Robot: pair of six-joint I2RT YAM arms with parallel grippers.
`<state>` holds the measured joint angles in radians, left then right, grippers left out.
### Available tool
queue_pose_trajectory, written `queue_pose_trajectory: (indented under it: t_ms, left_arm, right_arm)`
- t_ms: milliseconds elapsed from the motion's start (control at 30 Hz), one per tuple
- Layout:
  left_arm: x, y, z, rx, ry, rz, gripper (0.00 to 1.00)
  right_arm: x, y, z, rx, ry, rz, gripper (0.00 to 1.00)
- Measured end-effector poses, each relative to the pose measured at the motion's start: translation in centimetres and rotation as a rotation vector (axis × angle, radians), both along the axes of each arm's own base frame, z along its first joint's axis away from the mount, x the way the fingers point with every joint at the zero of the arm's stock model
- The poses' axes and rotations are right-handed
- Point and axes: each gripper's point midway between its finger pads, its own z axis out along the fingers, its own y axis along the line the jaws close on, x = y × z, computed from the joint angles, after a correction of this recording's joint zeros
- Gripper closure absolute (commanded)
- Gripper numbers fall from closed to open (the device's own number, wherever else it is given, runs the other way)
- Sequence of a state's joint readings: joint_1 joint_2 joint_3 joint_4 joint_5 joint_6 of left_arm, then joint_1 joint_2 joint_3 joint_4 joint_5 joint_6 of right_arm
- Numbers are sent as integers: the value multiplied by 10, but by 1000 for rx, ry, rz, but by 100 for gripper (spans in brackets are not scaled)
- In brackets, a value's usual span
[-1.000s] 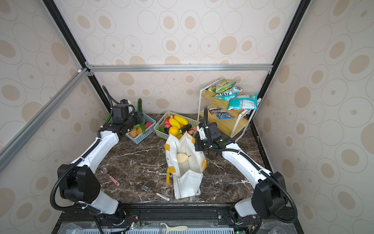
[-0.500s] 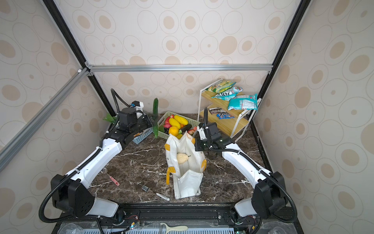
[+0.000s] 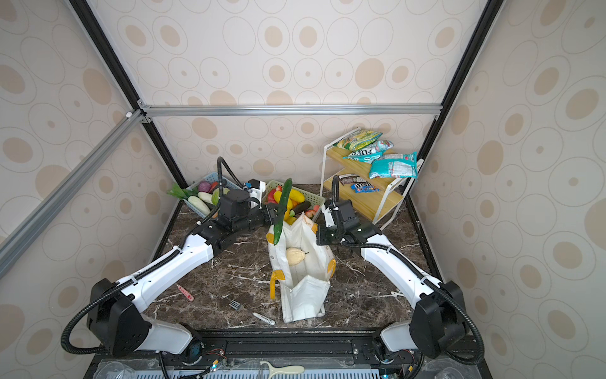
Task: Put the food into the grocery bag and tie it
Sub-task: 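Lift the cucumber and carry it over the white bag with the left gripper, then lower the cucumber into the bag beside the pear and open the left gripper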
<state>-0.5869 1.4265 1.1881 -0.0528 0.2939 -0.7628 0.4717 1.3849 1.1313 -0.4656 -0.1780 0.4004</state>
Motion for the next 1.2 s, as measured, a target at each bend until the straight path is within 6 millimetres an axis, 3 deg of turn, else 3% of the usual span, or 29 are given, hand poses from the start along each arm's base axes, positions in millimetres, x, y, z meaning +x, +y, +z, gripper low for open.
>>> queue_pose_trajectory:
  t_ms: [333,733,1200]
  left_arm:
    - [-37,-26,-44,58,69,-73,71]
    - [-65,-39,-64,103,78,-104,71]
    - [-76,-42,-78,136,90,-93,72]
  right_arm:
    - [1,-3,0,27,10,-56,100]
    - [2,-8,-1,45,25,-121,100]
    - [3,-13,-1,70,33,-191,100]
